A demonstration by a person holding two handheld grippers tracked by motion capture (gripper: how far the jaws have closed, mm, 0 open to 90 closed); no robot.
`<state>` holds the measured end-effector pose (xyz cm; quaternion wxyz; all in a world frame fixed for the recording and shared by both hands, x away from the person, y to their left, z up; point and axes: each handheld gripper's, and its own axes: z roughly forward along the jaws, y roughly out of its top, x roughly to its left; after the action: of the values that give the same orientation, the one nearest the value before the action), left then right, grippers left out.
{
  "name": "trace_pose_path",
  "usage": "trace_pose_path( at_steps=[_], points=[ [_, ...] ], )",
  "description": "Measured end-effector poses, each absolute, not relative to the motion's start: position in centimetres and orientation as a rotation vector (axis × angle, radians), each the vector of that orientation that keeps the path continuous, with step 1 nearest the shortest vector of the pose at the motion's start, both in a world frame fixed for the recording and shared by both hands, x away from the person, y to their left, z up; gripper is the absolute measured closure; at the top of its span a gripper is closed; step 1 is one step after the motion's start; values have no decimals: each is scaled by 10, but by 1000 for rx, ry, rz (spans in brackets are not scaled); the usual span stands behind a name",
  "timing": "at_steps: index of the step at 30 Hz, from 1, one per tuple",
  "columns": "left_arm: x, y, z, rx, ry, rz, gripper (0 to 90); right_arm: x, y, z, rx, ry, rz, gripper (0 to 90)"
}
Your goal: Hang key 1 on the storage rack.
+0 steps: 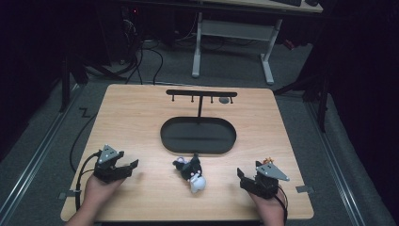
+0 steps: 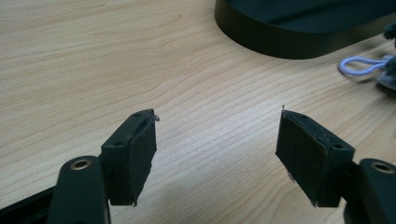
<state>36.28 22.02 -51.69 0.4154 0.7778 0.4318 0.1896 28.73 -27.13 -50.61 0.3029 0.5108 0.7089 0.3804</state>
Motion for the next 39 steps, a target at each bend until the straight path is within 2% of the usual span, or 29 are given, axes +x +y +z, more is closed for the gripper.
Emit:
trace_pose_path(
  at_steps=[28,32,39],
  points=[
    [358,204,-520,2046,994,525,298,296,-263,-511,1309,1932,1003,166],
    [358,203,-520,2049,990,527,296,296,-257,-507,1292,2006,932,233],
    [357,203,-520,2054,985,524,296,294,-249,-503,1278,2025,919,256]
  ],
)
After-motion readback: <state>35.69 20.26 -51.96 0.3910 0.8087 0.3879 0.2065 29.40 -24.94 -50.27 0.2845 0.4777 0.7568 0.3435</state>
